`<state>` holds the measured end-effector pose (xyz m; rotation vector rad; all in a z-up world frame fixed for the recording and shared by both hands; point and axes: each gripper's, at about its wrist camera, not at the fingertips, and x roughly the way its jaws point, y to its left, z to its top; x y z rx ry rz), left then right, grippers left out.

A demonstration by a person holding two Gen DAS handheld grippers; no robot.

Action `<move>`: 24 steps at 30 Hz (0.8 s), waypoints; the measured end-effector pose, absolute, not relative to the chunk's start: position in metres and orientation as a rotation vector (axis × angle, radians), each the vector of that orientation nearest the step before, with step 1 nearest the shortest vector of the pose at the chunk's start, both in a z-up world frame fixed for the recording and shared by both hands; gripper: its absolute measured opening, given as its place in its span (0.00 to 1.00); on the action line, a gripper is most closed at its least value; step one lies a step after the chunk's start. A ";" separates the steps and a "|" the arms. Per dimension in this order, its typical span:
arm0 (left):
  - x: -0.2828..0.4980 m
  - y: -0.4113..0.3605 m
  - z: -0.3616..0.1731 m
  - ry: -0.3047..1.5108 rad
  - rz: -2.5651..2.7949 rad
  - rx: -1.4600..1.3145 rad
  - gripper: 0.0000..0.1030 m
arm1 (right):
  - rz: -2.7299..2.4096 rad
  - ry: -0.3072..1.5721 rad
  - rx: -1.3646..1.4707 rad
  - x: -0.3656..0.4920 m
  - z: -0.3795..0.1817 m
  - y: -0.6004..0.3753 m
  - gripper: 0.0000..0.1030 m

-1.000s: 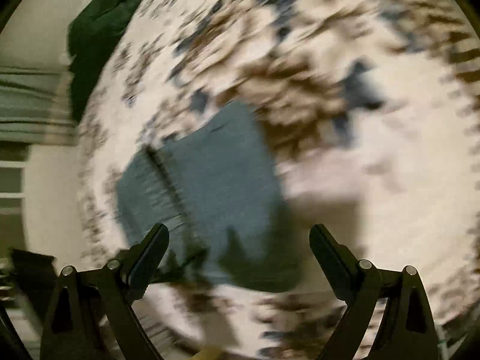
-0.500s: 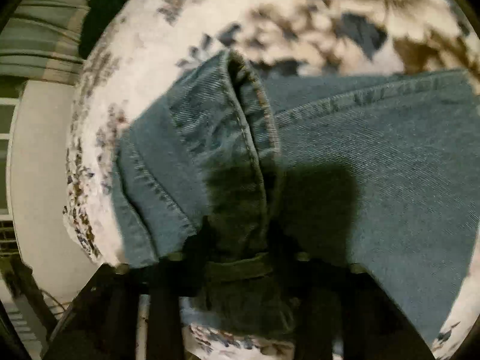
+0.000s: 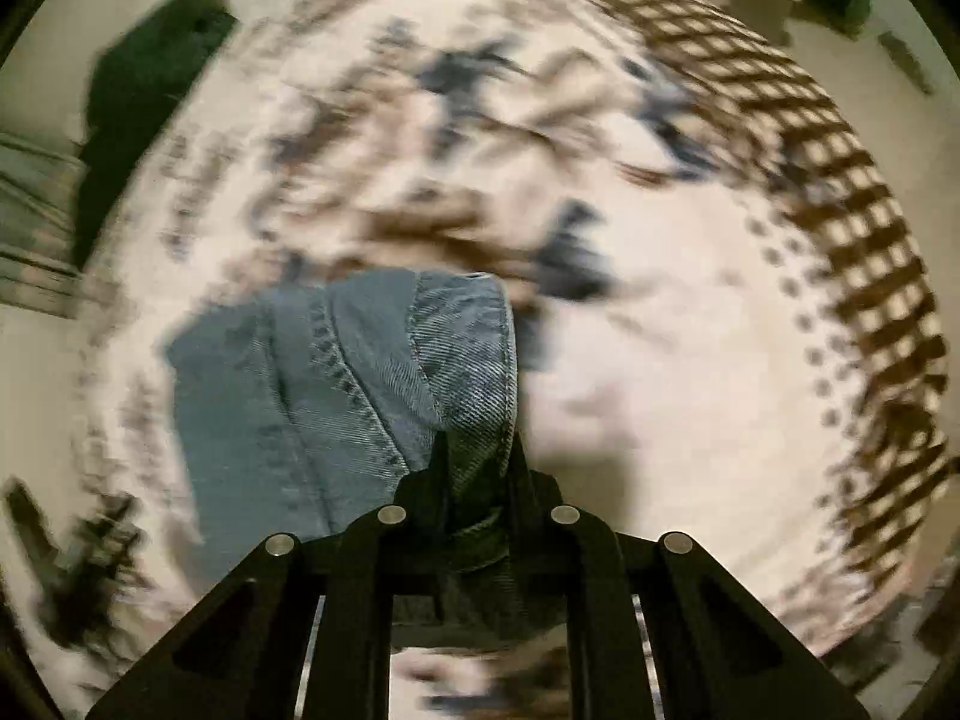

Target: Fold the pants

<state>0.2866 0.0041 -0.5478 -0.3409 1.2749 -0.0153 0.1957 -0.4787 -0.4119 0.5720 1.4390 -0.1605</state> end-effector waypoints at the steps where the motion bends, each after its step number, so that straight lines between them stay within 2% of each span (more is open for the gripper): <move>1: 0.293 -0.004 -0.552 1.283 -0.034 -0.340 0.81 | -0.144 1.476 0.598 0.193 -0.426 -0.486 0.17; 4: 0.319 -0.031 -0.569 1.318 -0.107 -0.335 0.81 | -0.026 1.602 0.705 0.198 -0.458 -0.489 0.39; 6: 0.334 -0.041 -0.577 1.339 -0.133 -0.330 0.81 | 0.042 1.560 0.779 0.204 -0.455 -0.496 0.51; 7: 0.341 -0.046 -0.580 1.347 -0.150 -0.332 0.81 | 0.045 1.532 0.822 0.208 -0.452 -0.504 0.79; 8: 0.347 -0.048 -0.584 1.356 -0.165 -0.339 0.81 | 0.042 1.508 0.864 0.208 -0.451 -0.511 0.91; 11: 0.359 -0.051 -0.592 1.375 -0.177 -0.344 0.81 | 0.056 1.446 1.051 0.224 -0.467 -0.537 0.91; 14: 0.363 -0.049 -0.598 1.384 -0.187 -0.354 0.81 | 0.113 1.543 1.177 0.249 -0.521 -0.534 0.91; 15: 0.363 -0.047 -0.599 1.390 -0.189 -0.356 0.81 | 0.126 1.561 1.209 0.254 -0.534 -0.532 0.90; 16: 0.363 -0.046 -0.598 1.389 -0.189 -0.355 0.81 | 0.133 1.544 1.220 0.259 -0.538 -0.528 0.76; 17: 0.363 -0.044 -0.597 1.388 -0.193 -0.352 0.81 | 0.140 1.511 1.200 0.263 -0.532 -0.524 0.23; 19: 0.362 -0.043 -0.593 1.392 -0.191 -0.339 0.81 | 0.136 1.424 1.002 0.273 -0.485 -0.508 0.15; 20: 0.361 -0.041 -0.591 1.390 -0.188 -0.340 0.81 | 0.157 1.336 0.948 0.273 -0.455 -0.505 0.07; 22: 0.361 -0.039 -0.588 1.397 -0.197 -0.361 0.81 | 0.145 1.238 0.816 0.267 -0.411 -0.502 0.06; 24: 0.364 -0.042 -0.589 1.410 -0.209 -0.388 0.81 | 0.063 1.276 0.716 0.263 -0.415 -0.505 0.07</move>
